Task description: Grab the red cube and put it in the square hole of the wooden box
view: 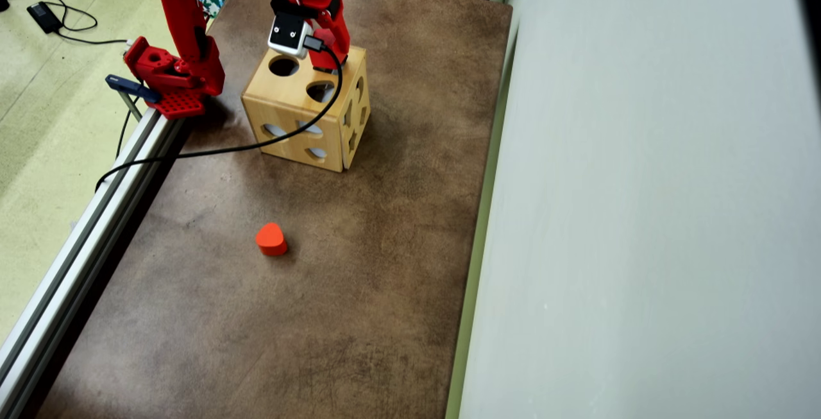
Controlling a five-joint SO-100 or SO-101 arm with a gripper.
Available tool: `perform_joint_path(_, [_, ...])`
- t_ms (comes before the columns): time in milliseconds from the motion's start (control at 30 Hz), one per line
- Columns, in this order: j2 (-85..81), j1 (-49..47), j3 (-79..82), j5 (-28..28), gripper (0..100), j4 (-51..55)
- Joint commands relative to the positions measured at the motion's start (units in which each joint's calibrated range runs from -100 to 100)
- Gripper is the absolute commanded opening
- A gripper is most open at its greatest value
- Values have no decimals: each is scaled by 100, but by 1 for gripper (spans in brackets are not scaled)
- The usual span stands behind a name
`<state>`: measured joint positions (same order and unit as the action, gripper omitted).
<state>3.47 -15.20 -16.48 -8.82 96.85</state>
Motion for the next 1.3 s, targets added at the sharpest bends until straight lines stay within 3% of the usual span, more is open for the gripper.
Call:
perform_joint_path(0, [-46, -25, -195, 54, 2, 57])
perform_joint_path(100, [-46, -25, -186, 117, 5, 82])
perform_joint_path(400, [-139, -33, 136, 122, 29, 90])
perform_joint_path(900, [-207, -33, 92, 122, 30, 82])
perform_joint_path(1267, [-4606, -33, 199, 313, 30, 74])
